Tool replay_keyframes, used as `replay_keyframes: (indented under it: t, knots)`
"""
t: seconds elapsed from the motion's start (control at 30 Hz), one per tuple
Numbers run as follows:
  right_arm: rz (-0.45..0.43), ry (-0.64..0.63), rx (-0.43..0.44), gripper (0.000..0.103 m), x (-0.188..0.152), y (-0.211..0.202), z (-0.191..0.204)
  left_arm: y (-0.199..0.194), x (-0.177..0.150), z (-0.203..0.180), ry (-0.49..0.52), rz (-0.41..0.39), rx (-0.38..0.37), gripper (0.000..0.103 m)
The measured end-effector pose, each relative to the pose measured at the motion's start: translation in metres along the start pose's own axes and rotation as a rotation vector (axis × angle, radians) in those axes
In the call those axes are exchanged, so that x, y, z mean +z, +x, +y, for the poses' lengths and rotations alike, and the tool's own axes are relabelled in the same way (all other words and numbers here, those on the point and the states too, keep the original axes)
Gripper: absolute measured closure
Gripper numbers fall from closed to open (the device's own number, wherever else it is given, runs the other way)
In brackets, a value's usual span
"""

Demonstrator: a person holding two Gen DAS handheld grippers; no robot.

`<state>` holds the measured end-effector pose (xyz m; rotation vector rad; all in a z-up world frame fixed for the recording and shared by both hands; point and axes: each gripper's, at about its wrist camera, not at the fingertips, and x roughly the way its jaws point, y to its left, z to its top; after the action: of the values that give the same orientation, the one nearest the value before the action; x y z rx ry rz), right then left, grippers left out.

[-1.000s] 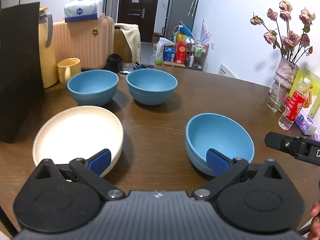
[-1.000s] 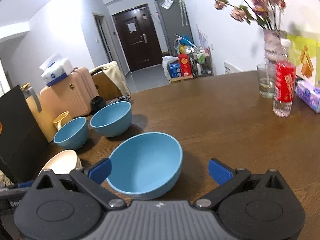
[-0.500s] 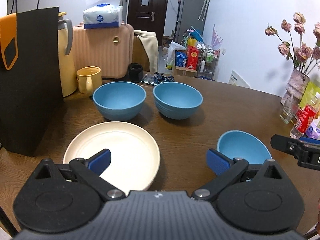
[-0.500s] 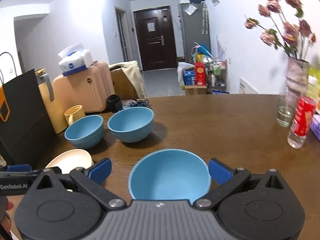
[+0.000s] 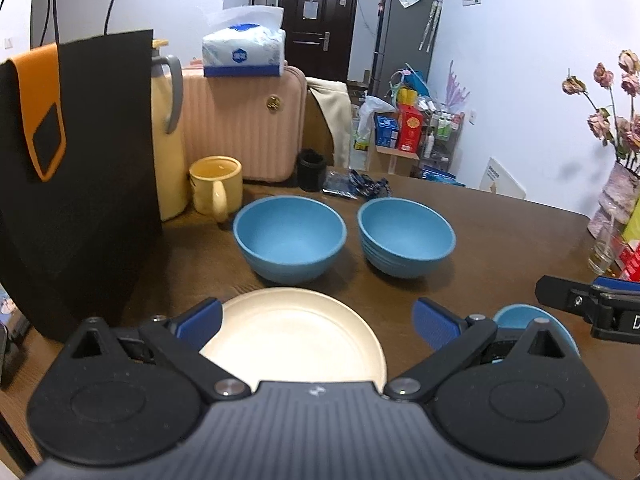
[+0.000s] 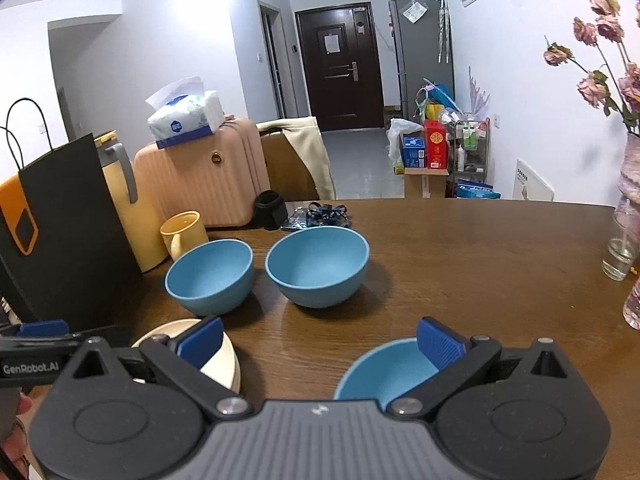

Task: Organize plates and bowls
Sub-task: 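Move both open tools toward the blue bowl beside the yellow mug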

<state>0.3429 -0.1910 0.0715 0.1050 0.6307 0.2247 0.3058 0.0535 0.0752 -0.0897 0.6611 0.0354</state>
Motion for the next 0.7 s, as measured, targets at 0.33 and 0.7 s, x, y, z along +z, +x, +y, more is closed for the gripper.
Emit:
replay_keyframes:
  t: [0.33,0.7]
  knots:
    - [0.048,-0.013,0.049,0.0,0.031,0.04,0.036,0.026,0.022,0.033,-0.048,0.025,0.025,0.0]
    - [0.133,0.058,0.078,0.0,0.042,0.105,0.069,0.059,0.042,0.069,-0.091,0.053,0.054,0.0]
